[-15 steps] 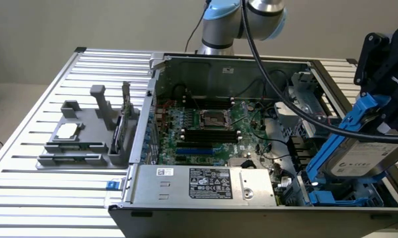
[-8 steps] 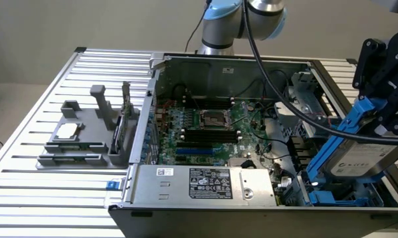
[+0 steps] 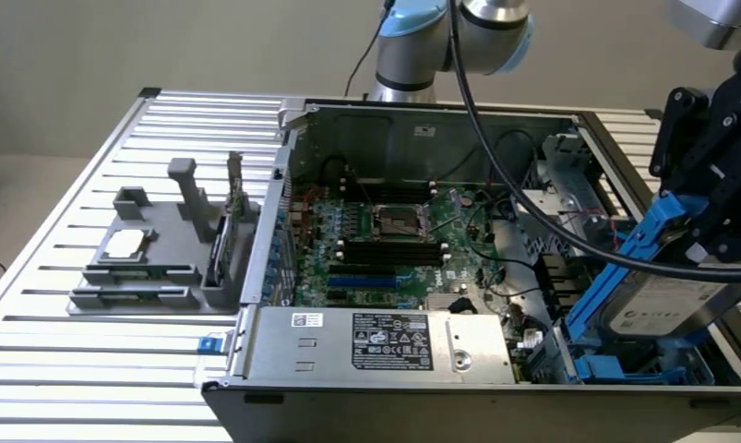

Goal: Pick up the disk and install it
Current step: 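Insert the disk into the insertion slot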

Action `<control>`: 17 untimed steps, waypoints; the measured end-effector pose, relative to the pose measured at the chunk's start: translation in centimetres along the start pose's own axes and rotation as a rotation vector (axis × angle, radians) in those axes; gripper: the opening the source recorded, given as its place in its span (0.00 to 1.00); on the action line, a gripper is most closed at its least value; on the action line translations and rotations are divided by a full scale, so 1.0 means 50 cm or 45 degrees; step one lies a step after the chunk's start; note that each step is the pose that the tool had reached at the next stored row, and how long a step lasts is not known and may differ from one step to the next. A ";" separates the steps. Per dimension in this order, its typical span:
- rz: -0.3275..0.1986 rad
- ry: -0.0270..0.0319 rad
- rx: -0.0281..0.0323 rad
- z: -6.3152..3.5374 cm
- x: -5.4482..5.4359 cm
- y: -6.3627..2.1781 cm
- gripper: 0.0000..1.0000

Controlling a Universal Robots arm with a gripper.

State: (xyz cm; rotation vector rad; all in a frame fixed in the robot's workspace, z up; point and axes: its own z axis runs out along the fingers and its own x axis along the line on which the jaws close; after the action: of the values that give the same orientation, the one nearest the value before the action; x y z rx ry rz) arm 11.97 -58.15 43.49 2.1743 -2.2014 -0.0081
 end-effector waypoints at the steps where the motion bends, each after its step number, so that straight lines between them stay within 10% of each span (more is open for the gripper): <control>1: 0.008 -0.0002 -0.0002 0.001 0.000 0.000 0.32; 17: 0.022 0.0112 0.0024 0.031 -0.003 -0.001 0.32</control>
State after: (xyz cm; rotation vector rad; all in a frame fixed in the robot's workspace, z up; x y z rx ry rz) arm 11.97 -58.05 41.93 2.1519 -2.2165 0.0042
